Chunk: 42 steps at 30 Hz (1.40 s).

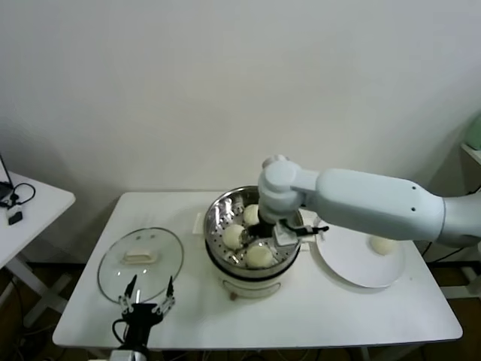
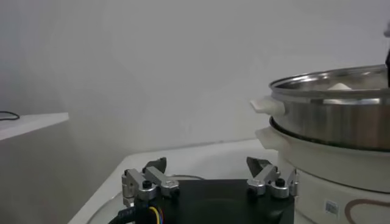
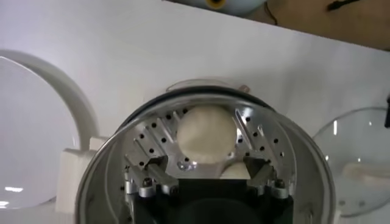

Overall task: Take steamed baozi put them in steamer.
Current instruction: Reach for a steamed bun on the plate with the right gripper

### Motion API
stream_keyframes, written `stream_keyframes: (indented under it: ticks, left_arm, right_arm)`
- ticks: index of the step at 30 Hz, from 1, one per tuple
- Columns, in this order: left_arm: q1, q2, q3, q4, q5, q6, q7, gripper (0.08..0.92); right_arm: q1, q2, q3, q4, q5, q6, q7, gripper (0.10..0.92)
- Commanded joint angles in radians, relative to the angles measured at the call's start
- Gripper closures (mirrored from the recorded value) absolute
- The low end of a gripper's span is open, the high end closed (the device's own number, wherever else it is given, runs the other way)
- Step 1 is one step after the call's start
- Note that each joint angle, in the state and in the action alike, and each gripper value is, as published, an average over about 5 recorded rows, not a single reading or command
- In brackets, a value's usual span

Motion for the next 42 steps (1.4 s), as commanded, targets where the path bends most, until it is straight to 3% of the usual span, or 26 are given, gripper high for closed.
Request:
stream_keyframes:
  ticks: [1, 7, 14, 20, 25, 33, 42]
  left_arm:
    - [-0.004, 0.016, -0.001, -0.012, -0.020, 0.008, -0.002, 0.177]
    - [-0.017, 0.039, -0.004, -0.024, -0.059, 0.013, -0.003, 0.177]
    - [-0.025, 0.047, 0.000, -0.033, -0.101, 0.025, 0.000, 0.177]
    - [-0.029, 0.053, 0.008, -0.037, -0.101, 0.029, 0.002, 0.177]
    - [-0.029, 0.051, 0.013, -0.042, -0.098, 0.032, 0.002, 0.177]
    - [-0.032, 0.049, 0.009, -0.049, -0.099, 0.040, 0.000, 0.177]
    - [-0.020, 0.041, 0.010, -0.046, -0.097, 0.042, 0.002, 0.177]
  right_arm:
    - [0.109, -0.090, 0.037, -0.078, 0.262, -0.229, -0.032, 0.203]
    - [0.175, -0.253, 0.010, -0.235, 0.612, -0.461, -0.045, 0.203]
    - [0.095, -0.470, 0.000, -0.359, 0.656, -0.515, 0.005, 0.203]
    - [-0.165, -0.578, 0.186, -0.434, 0.526, -0.521, 0.069, 0.203]
    - [-0.331, -0.569, 0.339, -0.519, 0.398, -0.523, 0.103, 0.203]
    - [-0.421, -0.403, 0.504, -0.793, 0.165, -0.421, 0.057, 0.203]
    - [-0.490, -0.232, 0.665, -0.974, -0.056, -0.322, 0.013, 0.203]
